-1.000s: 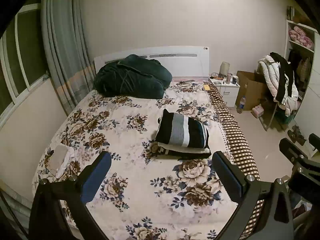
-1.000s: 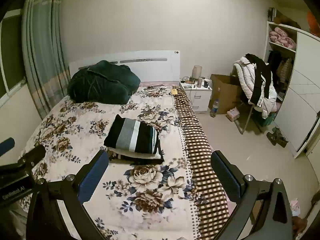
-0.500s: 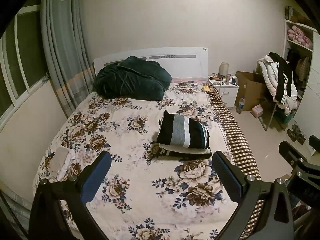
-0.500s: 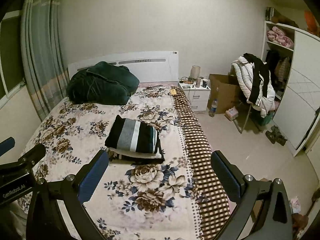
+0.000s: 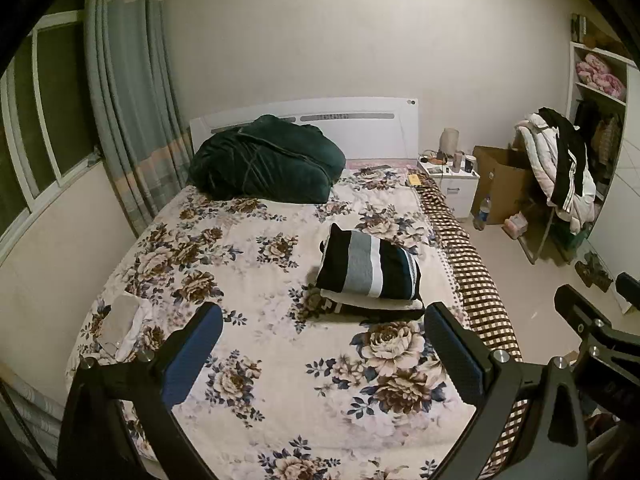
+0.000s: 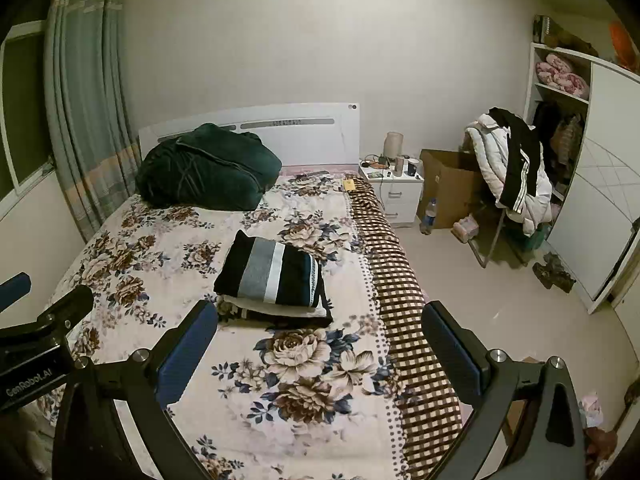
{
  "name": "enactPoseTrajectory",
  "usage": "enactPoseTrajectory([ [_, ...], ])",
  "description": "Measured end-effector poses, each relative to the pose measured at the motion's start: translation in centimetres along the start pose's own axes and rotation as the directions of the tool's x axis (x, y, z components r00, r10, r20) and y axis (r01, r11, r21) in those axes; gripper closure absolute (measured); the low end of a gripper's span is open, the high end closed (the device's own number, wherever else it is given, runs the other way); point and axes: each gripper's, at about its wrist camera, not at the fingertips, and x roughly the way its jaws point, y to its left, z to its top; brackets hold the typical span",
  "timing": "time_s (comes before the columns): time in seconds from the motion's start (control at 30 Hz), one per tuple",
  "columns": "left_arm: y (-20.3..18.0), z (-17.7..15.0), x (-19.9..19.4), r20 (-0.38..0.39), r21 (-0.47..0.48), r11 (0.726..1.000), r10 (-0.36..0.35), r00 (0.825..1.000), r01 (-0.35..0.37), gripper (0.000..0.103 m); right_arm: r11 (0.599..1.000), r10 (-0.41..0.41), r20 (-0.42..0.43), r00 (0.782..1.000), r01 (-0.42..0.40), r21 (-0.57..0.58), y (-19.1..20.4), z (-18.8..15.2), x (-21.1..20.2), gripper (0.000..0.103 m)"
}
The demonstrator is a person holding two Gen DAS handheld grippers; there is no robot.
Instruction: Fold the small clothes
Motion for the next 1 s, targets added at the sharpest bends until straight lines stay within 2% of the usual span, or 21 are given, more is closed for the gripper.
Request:
enactPoseTrajectory([
  [1.0,1.0,1.3,-0.4,0.004,-0.008,1.0,0.005,1.0,-0.005,0.0,1.0,0.013,-0.004,1.0,-0.013,-0.005,1.6,0.3,-0.2,0.0],
])
